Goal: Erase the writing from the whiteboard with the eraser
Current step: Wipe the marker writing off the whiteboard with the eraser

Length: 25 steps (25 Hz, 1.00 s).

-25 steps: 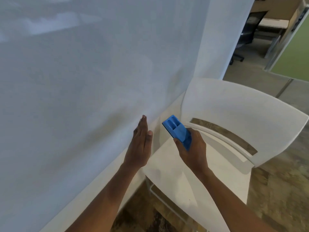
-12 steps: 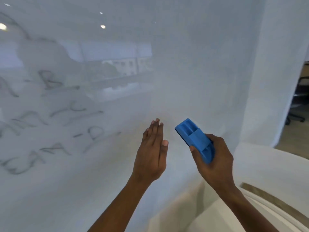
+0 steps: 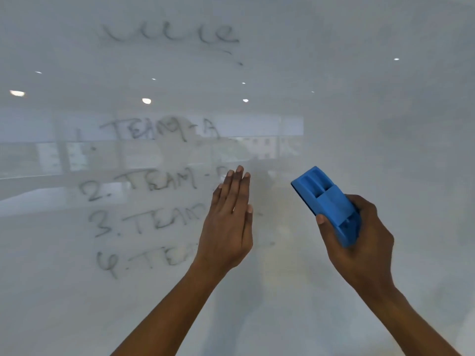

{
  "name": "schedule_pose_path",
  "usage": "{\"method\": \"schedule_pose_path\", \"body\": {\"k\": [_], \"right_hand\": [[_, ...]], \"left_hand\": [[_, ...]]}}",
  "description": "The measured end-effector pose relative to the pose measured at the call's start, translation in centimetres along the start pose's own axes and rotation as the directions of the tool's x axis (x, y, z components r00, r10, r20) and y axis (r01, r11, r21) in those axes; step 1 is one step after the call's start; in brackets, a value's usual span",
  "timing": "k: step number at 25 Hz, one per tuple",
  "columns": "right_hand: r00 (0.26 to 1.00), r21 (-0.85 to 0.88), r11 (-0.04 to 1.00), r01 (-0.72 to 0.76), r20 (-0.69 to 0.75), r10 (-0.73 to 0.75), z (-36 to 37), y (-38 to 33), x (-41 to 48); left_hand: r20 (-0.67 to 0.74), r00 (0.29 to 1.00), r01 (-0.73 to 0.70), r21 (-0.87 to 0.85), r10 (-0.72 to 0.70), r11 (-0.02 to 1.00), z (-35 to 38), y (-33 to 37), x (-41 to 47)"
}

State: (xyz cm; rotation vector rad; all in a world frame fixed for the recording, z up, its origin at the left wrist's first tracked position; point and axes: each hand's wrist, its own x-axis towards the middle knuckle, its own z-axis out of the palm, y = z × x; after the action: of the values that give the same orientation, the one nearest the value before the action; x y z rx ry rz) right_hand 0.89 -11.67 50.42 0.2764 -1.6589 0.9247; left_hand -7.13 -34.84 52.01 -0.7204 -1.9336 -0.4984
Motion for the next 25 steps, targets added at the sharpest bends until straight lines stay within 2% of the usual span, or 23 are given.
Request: {"method": "schedule_pose_path", "body": {"k": [4,10,16,25], "right_hand": [[0.997,0.055,0.996,0.069,0.02,-0.07,2.9,-3.7,1.8],[0.99,0.116,0.985,0.129,0.034,-0.134,7.3,-8.2,3.1],[0.973,0.188,0.962,0.2,0.08,-0.218,11.0,-11.9,4.0],[0.919,0.222,0.902,0.37,0.058,-0.391,14.8,-16.4,5.2]], "left_hand": [[-0.072,0.997,0.044,0.18,-0.032,0.983,-7.6,-4.7,0.2],[-0.146,0.988,0.1,0.427,-0.04,0.899,-17.6,-10.0,-0.4],[-0.214,0.975,0.166,0.503,-0.064,0.848,-23.3,-12.9,-0.6],[-0.241,0.966,0.208,0.513,-0.092,0.833,-24.6,-15.5,-1.0]]}}
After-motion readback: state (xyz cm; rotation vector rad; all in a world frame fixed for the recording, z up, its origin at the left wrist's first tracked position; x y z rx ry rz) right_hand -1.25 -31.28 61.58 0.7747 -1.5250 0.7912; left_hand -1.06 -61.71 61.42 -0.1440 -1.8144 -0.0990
